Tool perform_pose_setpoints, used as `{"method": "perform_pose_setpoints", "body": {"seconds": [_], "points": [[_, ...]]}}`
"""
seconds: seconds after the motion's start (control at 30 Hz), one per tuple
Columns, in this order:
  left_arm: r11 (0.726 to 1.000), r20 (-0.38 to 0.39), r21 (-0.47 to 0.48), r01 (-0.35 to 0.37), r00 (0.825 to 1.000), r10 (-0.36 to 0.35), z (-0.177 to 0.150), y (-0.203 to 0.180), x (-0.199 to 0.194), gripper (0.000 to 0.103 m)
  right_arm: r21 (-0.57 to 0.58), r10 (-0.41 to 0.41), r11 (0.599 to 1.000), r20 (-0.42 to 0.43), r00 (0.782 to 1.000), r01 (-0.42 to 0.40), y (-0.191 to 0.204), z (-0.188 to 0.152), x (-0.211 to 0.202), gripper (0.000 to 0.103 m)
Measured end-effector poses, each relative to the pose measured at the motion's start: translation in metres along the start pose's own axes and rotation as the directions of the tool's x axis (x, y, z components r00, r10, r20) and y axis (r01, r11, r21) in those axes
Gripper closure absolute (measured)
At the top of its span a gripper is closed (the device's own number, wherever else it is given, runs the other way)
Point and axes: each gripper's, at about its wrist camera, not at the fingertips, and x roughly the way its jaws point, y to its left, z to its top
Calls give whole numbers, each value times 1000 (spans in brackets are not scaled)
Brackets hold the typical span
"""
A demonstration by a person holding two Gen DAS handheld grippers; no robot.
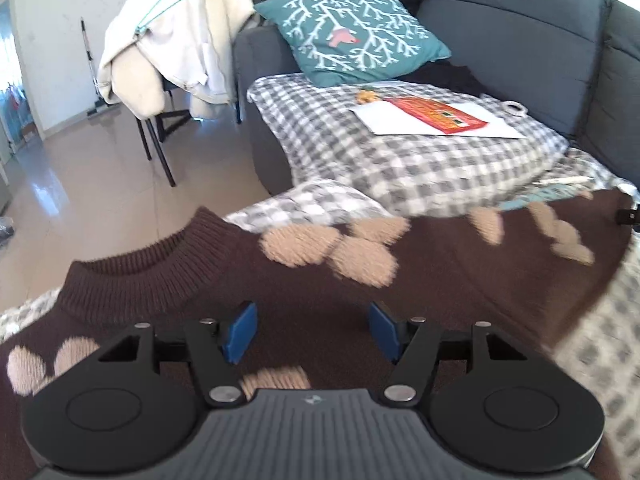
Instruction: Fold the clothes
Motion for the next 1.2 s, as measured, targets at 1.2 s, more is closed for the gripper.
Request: {"method": "perform_pose_setpoints", "body": {"seconds": [1.2], "points": [[903,-244,-430,-9,964,-107,-253,153,-260,38,104,606,724,-568,556,-682,52,-167,-160,63]]}}
